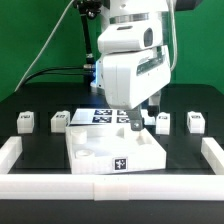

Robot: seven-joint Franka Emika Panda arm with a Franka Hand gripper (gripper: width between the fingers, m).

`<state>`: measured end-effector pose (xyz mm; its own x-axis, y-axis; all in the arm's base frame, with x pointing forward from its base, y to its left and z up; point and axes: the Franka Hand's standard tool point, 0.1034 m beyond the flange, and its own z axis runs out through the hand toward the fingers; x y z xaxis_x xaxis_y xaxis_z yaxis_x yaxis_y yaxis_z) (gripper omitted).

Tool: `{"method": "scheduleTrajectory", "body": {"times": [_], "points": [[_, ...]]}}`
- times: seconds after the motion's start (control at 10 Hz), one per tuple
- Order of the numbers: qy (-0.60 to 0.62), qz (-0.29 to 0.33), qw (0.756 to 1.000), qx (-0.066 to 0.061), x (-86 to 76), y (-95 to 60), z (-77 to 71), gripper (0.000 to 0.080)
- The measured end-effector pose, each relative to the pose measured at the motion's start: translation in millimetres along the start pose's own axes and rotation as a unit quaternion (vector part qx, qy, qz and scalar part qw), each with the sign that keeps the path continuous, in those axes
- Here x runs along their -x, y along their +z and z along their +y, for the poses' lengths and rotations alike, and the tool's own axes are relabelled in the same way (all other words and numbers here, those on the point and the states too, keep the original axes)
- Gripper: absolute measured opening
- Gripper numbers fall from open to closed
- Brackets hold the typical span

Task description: Assemble one leg

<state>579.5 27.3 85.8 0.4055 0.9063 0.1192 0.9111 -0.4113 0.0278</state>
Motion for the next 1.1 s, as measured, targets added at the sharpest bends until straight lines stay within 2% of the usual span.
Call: {"method": "scheduleTrajectory", "body": {"times": [0.8, 0.9, 1.1], "points": [[-0.003, -0.001, 1.000, 0.000, 1.4, 0.6, -0.3, 0.0650], [-0.037, -0.005, 0.999, 0.008, 4.4, 4.6, -6.8, 0.0650], [-0.115, -0.027, 0.993, 0.007, 10.9, 9.2, -24.2, 0.0650]]}}
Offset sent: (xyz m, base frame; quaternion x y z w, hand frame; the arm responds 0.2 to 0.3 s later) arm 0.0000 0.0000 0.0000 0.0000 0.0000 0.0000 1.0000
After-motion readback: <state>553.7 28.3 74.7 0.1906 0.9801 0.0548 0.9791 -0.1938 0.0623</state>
